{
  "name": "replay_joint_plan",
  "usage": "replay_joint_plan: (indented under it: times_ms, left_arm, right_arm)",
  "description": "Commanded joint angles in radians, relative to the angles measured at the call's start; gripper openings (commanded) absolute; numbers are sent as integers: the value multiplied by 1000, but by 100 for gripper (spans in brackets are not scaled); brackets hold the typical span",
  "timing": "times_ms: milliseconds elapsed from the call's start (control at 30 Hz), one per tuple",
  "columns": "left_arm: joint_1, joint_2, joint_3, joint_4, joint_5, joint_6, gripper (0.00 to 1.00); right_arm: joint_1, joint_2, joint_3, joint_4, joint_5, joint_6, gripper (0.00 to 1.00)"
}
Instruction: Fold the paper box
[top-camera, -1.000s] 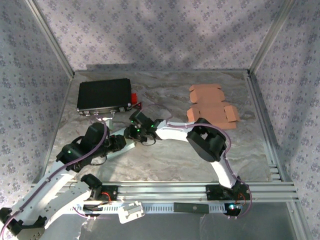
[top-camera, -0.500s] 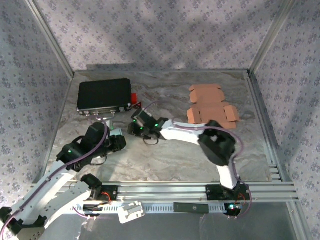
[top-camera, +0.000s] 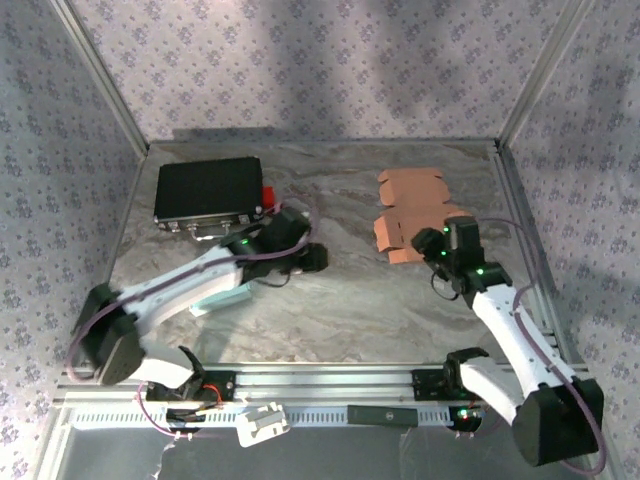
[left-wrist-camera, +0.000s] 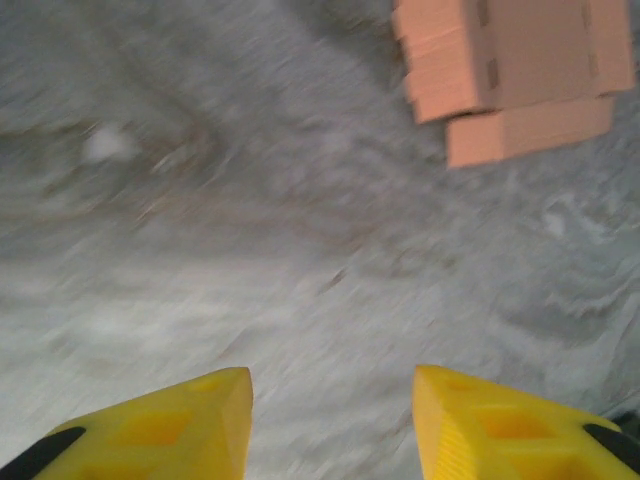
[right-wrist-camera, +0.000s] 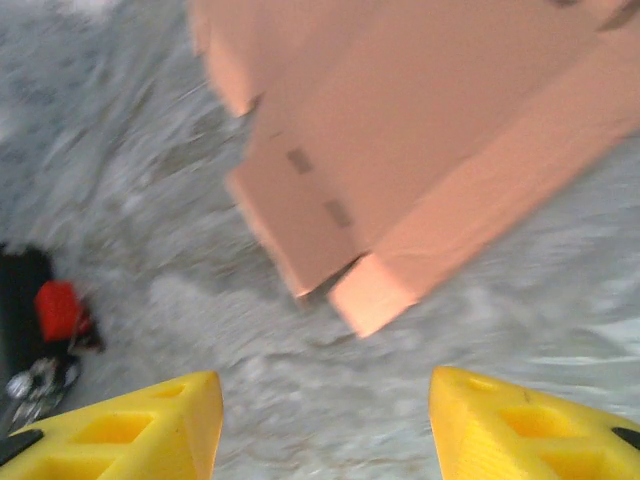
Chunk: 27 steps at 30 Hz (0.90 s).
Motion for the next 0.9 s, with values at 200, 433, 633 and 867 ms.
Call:
replay_joint_plan:
  times_ms: [200, 433, 633, 867]
  left_arm:
    - [-126, 369, 149, 455, -117, -456, 47]
    - [-177, 583, 192, 785, -200, -782, 47]
    - [-182, 696, 265, 843, -266, -886, 47]
    - [-170, 773, 327, 871, -308, -939, 41]
  right_arm:
    - [-282, -33, 6, -77, -211, -67, 58]
    - [-375, -84, 23, -102, -263, -66, 58]
    - [-439, -76, 10, -90, -328, -73, 58]
    - [-466, -62, -2, -67, -360, -78, 58]
